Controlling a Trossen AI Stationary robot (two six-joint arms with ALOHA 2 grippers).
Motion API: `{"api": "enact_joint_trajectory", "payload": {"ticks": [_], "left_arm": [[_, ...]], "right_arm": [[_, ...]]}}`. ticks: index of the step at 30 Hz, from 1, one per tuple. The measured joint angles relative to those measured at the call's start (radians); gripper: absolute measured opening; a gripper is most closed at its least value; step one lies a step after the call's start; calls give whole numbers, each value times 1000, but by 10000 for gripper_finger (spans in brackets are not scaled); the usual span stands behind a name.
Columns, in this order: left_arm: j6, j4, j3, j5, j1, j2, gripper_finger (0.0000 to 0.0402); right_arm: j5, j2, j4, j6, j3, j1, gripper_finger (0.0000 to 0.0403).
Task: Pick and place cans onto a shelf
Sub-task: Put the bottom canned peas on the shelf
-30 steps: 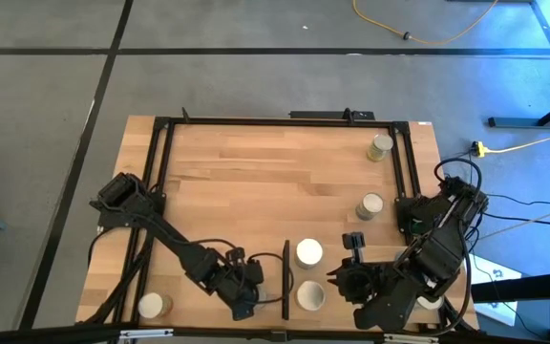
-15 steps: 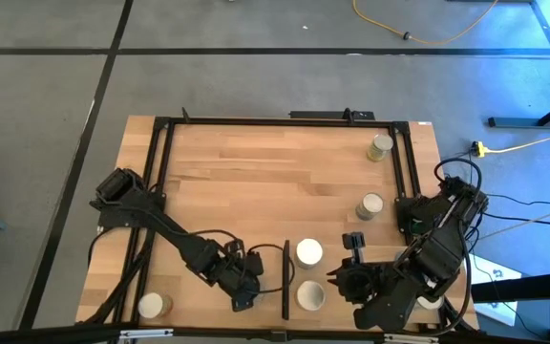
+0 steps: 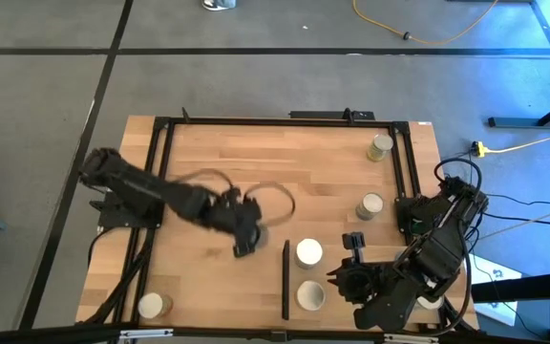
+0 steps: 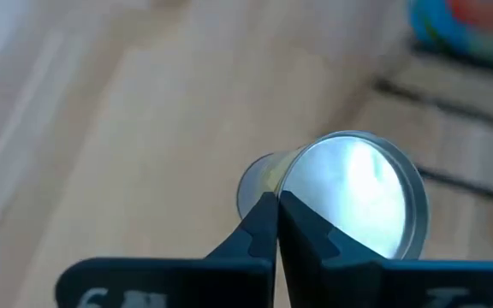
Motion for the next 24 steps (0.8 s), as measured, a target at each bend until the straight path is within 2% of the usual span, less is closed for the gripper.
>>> {"api": "enact_joint_trajectory", "payload": {"ticks": [7, 14, 18, 24], "left_arm": [[152, -3, 1, 169, 266, -41, 0], [308, 85, 1, 359, 497, 45, 0], [349, 161, 1, 451, 567, 114, 0], [386, 219, 1, 465, 591, 214, 0]], "right_arm": [[1, 0, -5, 1, 0, 0, 57], [1, 0, -6, 7, 0, 0, 57], [2, 0, -6, 8, 0, 0, 57], [2, 0, -6, 27, 0, -1, 57]]}}
